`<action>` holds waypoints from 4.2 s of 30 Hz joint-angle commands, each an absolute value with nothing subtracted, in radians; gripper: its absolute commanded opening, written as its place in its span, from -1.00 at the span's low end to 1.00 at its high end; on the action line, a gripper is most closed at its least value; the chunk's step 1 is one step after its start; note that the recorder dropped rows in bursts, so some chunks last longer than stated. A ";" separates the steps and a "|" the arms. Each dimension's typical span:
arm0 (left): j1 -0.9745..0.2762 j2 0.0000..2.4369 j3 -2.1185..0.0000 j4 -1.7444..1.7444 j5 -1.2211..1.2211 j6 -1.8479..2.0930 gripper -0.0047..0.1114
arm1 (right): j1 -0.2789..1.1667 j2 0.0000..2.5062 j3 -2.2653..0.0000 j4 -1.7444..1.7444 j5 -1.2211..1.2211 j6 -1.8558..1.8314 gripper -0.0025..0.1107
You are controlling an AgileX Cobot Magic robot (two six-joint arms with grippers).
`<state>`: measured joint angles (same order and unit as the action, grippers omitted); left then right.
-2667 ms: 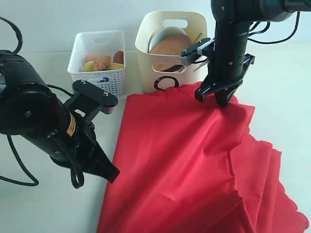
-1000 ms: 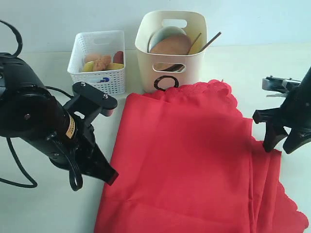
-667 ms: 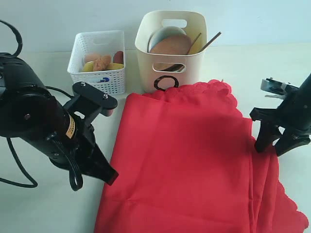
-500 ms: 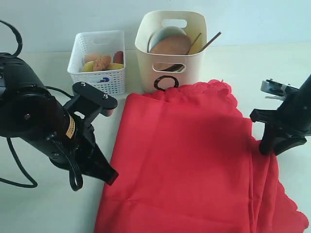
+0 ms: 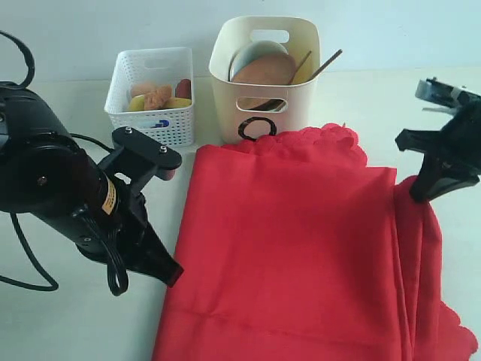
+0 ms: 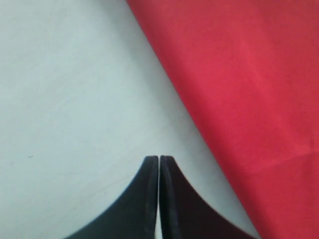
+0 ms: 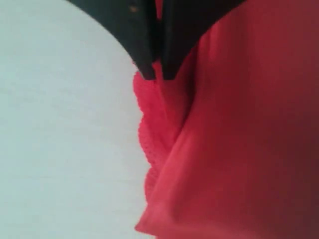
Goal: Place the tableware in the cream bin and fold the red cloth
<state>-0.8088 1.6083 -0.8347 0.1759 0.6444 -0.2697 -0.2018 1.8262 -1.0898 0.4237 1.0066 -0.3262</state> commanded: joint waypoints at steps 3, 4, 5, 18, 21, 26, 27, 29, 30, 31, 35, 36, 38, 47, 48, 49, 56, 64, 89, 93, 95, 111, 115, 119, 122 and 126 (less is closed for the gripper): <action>-0.807 1.599 -0.833 0.172 0.633 -0.267 -0.87 | -0.204 1.769 -1.161 0.538 1.017 -0.360 -0.96; -0.807 1.599 -0.833 0.172 0.633 -0.267 -0.87 | -0.204 1.771 -1.168 0.547 1.014 -0.367 -0.96; -0.807 1.599 -0.833 0.172 0.633 -0.267 -0.87 | -0.204 1.775 -1.177 0.551 1.006 -0.367 -0.96; -0.807 1.599 -0.833 0.170 0.635 -0.267 -0.87 | -0.187 1.805 -1.422 0.720 1.031 -0.421 -0.96; -0.807 1.599 -0.833 0.170 0.635 -0.267 -0.87 | -0.152 1.840 -1.445 0.697 0.983 -0.421 -0.96; -0.807 1.599 -0.831 0.170 0.635 -0.267 -0.87 | -0.125 1.936 -1.447 0.682 0.910 -0.418 -0.96; -0.807 1.599 -0.829 0.170 0.632 -0.267 -0.87 | -0.123 1.955 -1.447 0.668 0.894 -0.415 -0.96; -0.807 1.599 -0.829 0.170 0.631 -0.265 -0.87 | -0.123 1.971 -1.447 0.636 0.868 -0.388 -0.90; -0.807 1.599 -0.829 0.170 0.631 -0.265 -0.87 | -0.121 1.979 -1.447 0.594 0.859 -0.357 -0.83; -0.807 1.599 -0.829 0.170 0.629 -0.264 -0.87 | -0.121 1.981 -1.447 0.570 0.854 -0.339 -0.72; -0.807 1.599 -0.829 0.170 0.629 -0.264 -0.87 | -0.121 1.981 -1.447 0.487 0.861 -0.285 -0.14; -0.807 1.599 -0.829 0.170 0.629 -0.264 -0.87 | -0.121 1.976 -1.447 0.488 0.869 -0.289 -0.04; -0.807 1.601 -0.829 0.172 0.619 -0.264 -0.87 | -0.125 1.955 -1.453 0.469 0.896 -0.336 0.09; -0.844 1.651 -0.829 0.161 0.349 -0.239 -0.92 | -0.105 1.633 -1.461 0.409 0.964 -0.367 -0.75; -0.880 1.697 -0.829 0.154 0.275 -0.222 -0.92 | -0.080 1.618 -1.424 0.408 0.980 -0.367 -0.96; -0.913 1.742 -0.829 0.154 0.208 -0.212 -0.92 | -0.059 1.617 -1.382 0.408 0.980 -0.367 -0.96; -1.008 1.916 -0.829 0.168 0.190 -0.208 -0.92 | 0.029 1.711 -1.003 0.410 0.728 -0.374 -0.96; -1.056 1.920 -0.762 0.168 0.366 -0.041 -0.92 | 0.029 1.697 -0.936 0.420 0.689 -0.374 -0.96; -1.041 1.839 -0.725 0.198 0.430 0.020 -0.92 | 0.175 1.843 -1.031 0.646 0.648 -0.627 -0.96; -1.007 1.845 -0.725 0.207 0.412 0.027 -0.92 | 0.204 1.728 -0.967 0.704 0.758 -0.674 -0.96; -0.992 1.850 -0.725 0.217 0.417 0.025 -0.92 | 0.253 1.691 -0.910 0.704 0.753 -0.680 -0.96; -0.946 1.848 -0.722 0.227 0.438 0.000 -0.92 | 0.646 1.776 -0.694 0.688 0.631 -0.684 -0.96; -0.917 1.848 -0.718 0.224 0.438 -0.007 -0.92 | 0.646 1.778 -0.651 0.636 0.591 -0.643 -0.96; -0.917 1.848 -0.716 0.224 0.439 -0.014 -0.92 | 0.646 1.778 -0.639 0.636 0.580 -0.643 -0.96; -0.917 1.842 -0.700 0.224 0.438 -0.017 -0.92 | 0.643 1.747 -0.639 0.609 0.575 -0.638 -0.96; -0.915 1.791 -0.698 0.255 0.424 -0.063 -0.92 | 0.644 1.623 -0.639 0.592 0.567 -0.624 -0.96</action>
<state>-0.9300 1.7906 -0.7313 0.2644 0.3490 -0.0137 0.6386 1.6883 -0.6546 0.6396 0.5254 -0.6238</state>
